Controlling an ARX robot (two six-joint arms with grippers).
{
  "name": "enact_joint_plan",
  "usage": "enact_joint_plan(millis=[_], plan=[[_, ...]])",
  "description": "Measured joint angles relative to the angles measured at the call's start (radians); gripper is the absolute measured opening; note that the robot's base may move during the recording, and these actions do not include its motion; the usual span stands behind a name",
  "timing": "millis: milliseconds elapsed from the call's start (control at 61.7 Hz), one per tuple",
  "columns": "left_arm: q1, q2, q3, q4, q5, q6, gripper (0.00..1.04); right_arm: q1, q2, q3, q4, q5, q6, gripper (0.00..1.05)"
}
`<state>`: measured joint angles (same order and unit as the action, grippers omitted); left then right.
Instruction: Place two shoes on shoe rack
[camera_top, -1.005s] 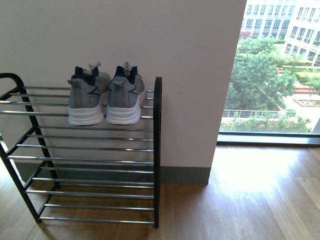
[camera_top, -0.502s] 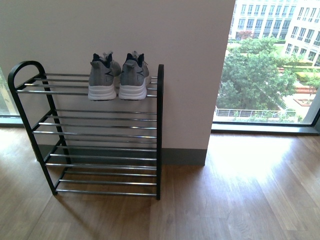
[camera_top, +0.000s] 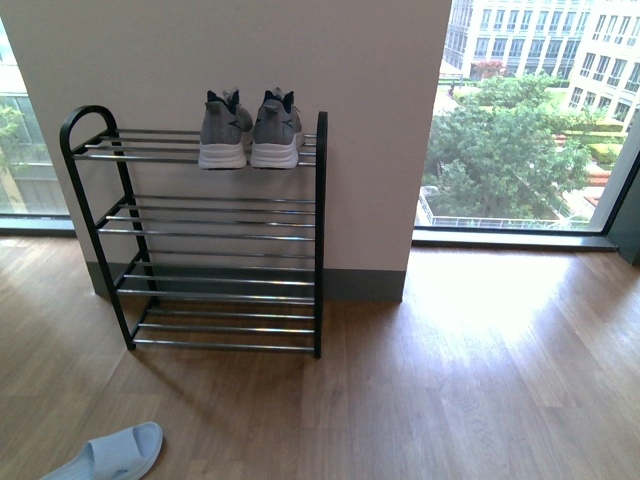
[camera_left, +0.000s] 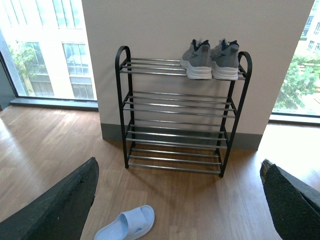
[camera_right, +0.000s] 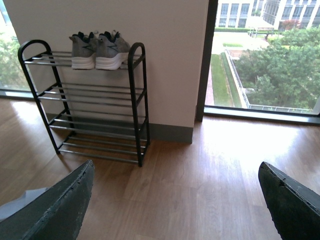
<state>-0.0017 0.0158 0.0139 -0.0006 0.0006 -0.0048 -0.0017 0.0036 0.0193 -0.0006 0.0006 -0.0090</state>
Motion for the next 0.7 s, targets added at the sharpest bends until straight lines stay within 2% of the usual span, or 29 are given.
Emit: enact_joint_plan(millis=[697], plan=[[0.0, 0.0, 0.0, 0.0, 0.0, 0.0, 0.95, 0.0, 0.0, 0.0, 0.0, 0.003, 0.001, 0.95]])
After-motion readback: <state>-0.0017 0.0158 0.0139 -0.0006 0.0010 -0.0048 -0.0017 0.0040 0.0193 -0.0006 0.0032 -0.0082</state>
